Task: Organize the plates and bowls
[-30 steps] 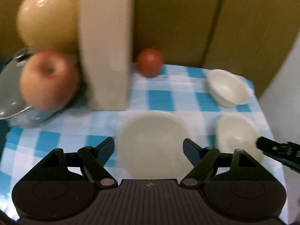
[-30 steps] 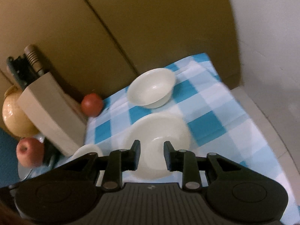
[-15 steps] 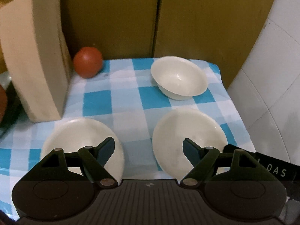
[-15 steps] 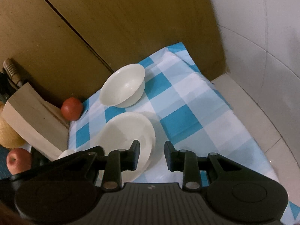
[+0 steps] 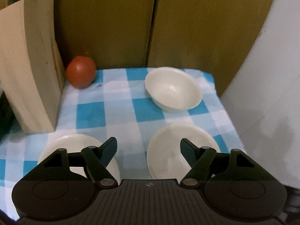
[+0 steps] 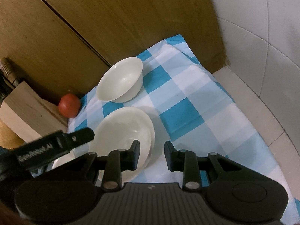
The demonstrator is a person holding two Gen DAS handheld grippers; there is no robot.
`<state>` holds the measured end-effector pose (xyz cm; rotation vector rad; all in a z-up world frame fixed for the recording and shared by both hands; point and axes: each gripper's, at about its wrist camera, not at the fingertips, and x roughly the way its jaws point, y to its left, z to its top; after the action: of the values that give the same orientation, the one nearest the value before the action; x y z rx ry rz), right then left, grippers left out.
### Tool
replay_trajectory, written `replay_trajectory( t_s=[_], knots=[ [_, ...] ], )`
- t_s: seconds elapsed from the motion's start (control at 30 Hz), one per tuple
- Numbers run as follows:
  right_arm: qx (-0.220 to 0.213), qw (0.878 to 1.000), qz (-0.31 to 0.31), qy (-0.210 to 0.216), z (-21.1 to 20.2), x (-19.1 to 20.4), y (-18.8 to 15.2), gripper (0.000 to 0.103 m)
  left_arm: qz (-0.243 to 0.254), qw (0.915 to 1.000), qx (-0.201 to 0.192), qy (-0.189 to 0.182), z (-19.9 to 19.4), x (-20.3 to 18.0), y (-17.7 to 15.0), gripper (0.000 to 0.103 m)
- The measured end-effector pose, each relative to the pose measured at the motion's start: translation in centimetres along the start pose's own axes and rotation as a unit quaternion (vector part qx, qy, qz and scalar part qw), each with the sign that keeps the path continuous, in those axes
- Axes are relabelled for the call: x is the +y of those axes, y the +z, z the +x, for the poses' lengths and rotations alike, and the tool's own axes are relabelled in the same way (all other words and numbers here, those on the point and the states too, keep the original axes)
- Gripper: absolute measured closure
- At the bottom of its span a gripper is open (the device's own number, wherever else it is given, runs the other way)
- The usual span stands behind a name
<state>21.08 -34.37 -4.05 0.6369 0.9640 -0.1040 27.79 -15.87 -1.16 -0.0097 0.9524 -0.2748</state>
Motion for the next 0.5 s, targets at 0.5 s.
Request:
replay_trajectory(
  t_s=[0.5],
  knots=[
    [0.03, 0.995, 0.085, 0.034, 1.1, -2.5, 0.1, 0.086, -0.001, 0.9976, 0.058, -0.037, 3.3, -0.9, -0.8, 0.041]
  ],
)
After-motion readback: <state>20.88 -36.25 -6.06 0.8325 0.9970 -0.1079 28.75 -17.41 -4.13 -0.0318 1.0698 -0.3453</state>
